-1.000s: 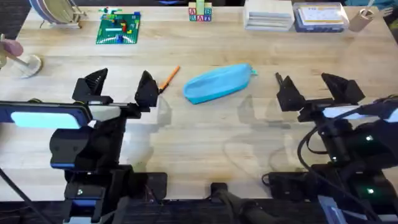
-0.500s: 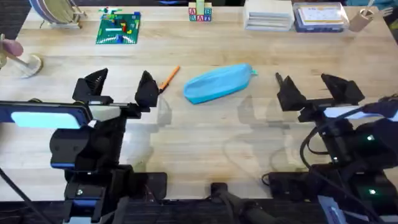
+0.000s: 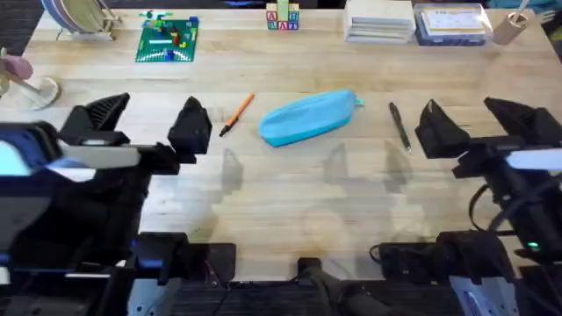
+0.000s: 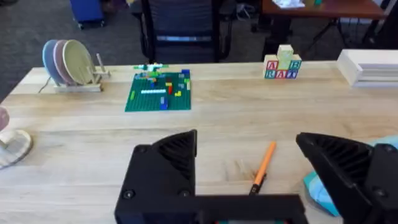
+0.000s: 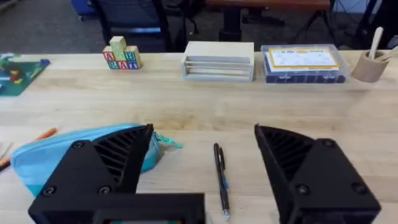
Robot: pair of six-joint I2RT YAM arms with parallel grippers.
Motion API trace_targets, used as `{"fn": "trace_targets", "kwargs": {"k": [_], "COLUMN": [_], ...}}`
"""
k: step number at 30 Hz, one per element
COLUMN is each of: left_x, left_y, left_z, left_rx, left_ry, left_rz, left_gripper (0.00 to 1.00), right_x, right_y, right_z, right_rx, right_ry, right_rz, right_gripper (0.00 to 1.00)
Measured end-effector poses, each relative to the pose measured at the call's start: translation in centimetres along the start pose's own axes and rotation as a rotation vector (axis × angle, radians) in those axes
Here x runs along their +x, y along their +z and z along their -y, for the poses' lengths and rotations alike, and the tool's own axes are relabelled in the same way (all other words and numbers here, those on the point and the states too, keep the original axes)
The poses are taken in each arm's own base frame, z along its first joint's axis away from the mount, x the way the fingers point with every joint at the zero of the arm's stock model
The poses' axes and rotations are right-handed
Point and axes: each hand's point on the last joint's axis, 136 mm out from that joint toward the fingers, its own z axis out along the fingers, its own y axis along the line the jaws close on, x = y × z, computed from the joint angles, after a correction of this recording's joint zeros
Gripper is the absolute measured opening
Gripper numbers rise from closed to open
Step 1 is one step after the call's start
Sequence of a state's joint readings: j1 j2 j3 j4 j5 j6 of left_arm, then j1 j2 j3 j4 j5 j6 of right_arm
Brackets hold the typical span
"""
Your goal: Unzip the bag, pick up the pens from the table one at a time and place them inside, then zip the bag closed.
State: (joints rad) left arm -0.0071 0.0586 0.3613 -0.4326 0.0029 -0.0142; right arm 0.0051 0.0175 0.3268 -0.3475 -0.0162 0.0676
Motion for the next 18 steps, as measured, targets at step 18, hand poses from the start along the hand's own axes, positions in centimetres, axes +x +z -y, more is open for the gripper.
{"fn": "trace_targets", "kwargs": {"k": [18], "left_x": [-2.4], "left_y": [2.1], "left_z": [0.0], "left_rx": [-0.006], "left_ry": [-0.003], "left_rz": [-0.379], "left_gripper": [0.992], "right_x": [-4.4], "right_y": [1.8], "right_z": [-0.2], "right_rx": [0.021], "right_ry": [0.019], "right_rz": [-0.303], "right_gripper": [0.997]}}
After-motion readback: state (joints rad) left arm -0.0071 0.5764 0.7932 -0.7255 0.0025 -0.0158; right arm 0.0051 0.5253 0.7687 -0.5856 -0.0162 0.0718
